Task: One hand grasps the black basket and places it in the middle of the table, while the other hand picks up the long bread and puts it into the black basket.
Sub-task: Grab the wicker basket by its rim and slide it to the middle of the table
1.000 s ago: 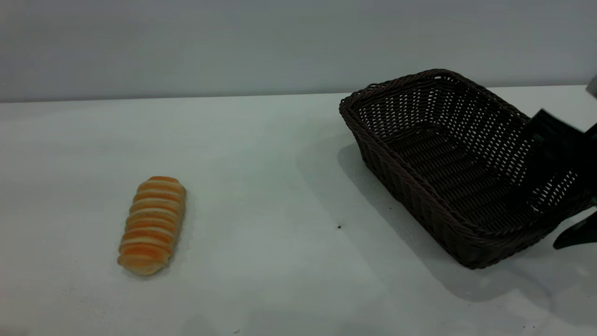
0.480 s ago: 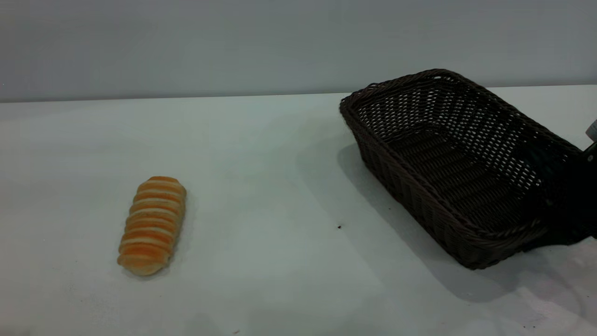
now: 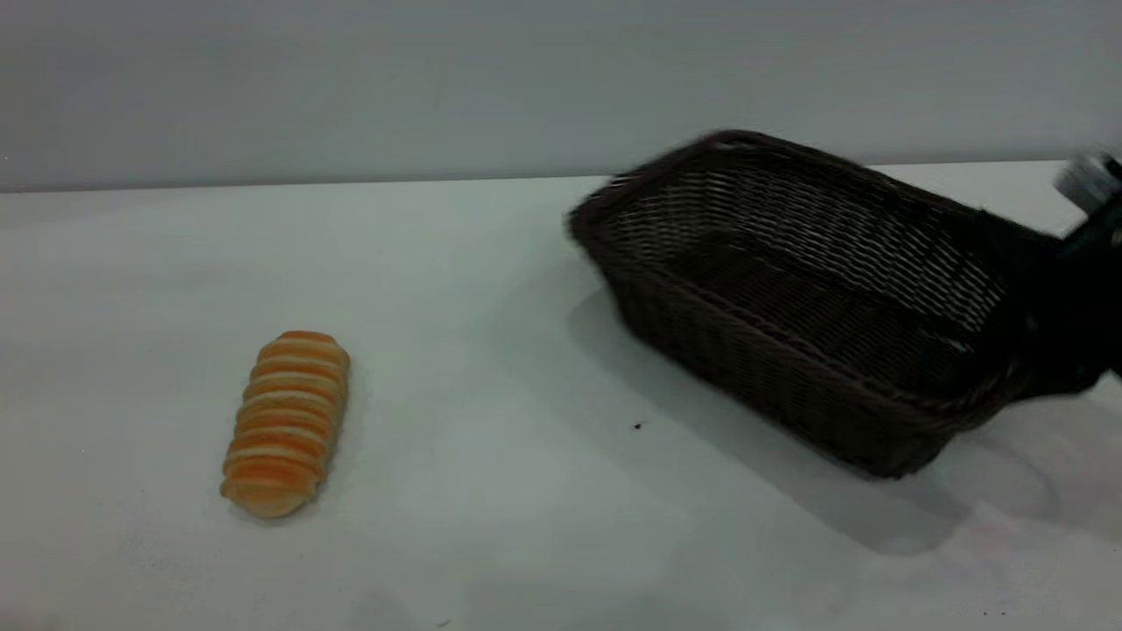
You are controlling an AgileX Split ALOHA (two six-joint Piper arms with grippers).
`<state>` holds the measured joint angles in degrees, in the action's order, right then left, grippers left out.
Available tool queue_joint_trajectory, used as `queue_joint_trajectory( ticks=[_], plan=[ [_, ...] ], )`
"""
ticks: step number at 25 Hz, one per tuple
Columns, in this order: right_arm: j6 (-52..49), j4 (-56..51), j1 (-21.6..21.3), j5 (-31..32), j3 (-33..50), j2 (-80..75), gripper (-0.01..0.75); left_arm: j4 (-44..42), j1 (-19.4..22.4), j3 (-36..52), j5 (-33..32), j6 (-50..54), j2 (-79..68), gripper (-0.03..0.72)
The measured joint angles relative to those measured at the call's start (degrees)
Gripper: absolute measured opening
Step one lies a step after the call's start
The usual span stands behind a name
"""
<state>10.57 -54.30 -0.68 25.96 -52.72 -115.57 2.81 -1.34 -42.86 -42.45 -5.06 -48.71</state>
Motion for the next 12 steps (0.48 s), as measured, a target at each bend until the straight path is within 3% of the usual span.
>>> queue_joint_trajectory(
  ticks=[5,12],
  plan=[
    [1.70,15.07,0.18,14.88,-11.74,-2.25,0.096,0.00,0.00,0.00,0.00,0.05,0.00,0.591],
    [3.33,21.80,7.48,17.54,-19.49,-4.89,0.096,0.80,0.00,0.00,0.52,0.05,-0.85,0.591]
  ],
)
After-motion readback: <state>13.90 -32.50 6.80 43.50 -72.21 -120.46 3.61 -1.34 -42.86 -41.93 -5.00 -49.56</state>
